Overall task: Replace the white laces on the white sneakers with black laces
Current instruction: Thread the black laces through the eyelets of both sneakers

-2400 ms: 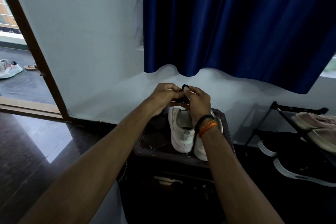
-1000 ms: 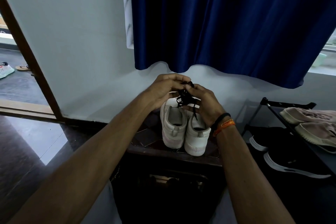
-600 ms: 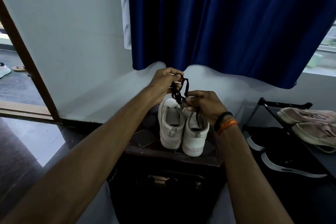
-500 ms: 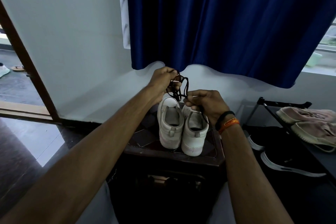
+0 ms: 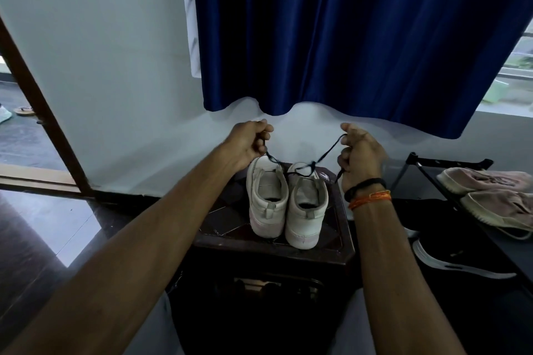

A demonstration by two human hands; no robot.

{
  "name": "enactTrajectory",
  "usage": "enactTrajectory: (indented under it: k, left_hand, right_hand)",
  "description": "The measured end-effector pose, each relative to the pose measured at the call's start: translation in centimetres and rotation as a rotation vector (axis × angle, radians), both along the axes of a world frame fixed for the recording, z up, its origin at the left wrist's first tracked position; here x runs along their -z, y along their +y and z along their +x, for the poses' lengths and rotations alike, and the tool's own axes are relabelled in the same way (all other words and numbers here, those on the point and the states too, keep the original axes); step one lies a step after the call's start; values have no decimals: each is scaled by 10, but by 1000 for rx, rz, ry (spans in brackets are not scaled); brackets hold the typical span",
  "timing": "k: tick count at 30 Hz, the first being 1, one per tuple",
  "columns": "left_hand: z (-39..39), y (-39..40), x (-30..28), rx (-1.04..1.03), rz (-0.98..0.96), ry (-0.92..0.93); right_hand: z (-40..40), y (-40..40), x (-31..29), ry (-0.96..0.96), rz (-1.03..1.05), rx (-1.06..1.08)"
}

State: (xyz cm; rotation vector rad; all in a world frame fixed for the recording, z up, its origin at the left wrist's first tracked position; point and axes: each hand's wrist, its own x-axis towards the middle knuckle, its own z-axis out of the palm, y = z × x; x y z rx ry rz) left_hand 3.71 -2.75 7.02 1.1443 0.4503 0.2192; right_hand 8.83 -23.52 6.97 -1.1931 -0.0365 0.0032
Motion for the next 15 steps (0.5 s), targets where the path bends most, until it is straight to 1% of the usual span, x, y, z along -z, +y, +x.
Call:
enactTrajectory:
  k: [2, 4, 5, 7, 9, 10, 12, 14, 15]
  left_hand:
    - [0, -7, -3, 95, 49, -53]
    - [1, -12, -9, 173, 206, -99]
    - [2, -14, -13, 194, 315, -116]
    - [4, -15, -22, 195, 549, -136]
    - [5, -14, -30, 167, 797, -130]
    - [6, -13, -33, 156, 897, -124]
    - [6, -13, -39, 197, 983, -147]
    - [5, -17, -46, 297, 984, -196]
    - [5, -20, -48, 339, 998, -210]
  right_hand:
    - [-4, 8, 1, -71, -217, -105]
    - [-6, 16, 5, -136, -446, -182]
    - [-5, 19, 7, -163, -520, -176]
    - [-4, 19, 8, -164, -557, -124]
    - [-2, 17, 6, -118, -499, -120]
    - [-1, 16, 5, -102, -459, -152]
    - [-2, 18, 1, -115, -448, -255]
    - [-2, 23, -2, -199, -542, -329]
    - [-1, 26, -3, -243, -609, -333]
